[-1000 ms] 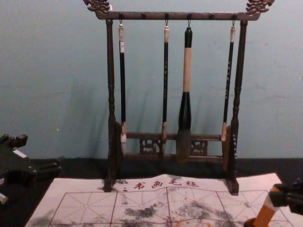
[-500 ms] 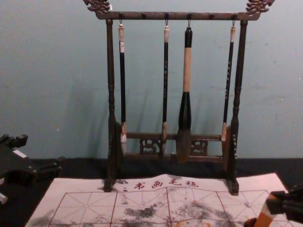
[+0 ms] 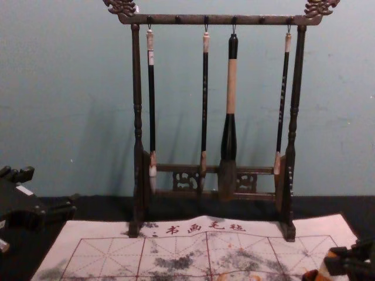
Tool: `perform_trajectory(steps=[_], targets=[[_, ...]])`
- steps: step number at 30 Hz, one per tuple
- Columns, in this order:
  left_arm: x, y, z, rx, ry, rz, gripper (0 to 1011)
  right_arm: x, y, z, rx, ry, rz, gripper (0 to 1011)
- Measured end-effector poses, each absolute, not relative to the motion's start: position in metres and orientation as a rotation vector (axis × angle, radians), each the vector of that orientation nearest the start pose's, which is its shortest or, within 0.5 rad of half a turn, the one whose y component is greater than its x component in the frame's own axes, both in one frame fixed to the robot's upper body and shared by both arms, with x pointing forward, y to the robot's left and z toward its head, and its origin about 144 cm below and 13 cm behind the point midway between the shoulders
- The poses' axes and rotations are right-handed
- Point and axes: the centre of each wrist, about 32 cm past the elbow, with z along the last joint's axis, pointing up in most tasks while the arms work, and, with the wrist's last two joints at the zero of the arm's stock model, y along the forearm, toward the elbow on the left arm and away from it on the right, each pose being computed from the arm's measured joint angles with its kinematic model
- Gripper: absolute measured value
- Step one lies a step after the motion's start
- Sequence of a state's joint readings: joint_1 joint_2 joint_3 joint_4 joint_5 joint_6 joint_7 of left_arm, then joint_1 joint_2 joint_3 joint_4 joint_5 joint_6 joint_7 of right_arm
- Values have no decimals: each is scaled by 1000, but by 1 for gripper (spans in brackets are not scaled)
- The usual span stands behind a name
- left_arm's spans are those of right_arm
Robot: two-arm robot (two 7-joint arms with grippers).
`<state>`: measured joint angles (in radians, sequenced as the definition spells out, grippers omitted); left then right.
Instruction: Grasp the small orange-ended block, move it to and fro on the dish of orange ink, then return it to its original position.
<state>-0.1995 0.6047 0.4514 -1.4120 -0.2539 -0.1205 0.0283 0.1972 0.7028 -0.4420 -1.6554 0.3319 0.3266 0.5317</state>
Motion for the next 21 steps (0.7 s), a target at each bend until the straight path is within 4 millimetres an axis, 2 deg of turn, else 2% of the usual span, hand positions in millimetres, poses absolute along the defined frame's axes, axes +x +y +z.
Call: perform_trajectory(steps=[21], targets=[[489, 310, 1140, 305, -285, 1248, 1001, 485, -295, 1199, -561, 27, -679, 91]])
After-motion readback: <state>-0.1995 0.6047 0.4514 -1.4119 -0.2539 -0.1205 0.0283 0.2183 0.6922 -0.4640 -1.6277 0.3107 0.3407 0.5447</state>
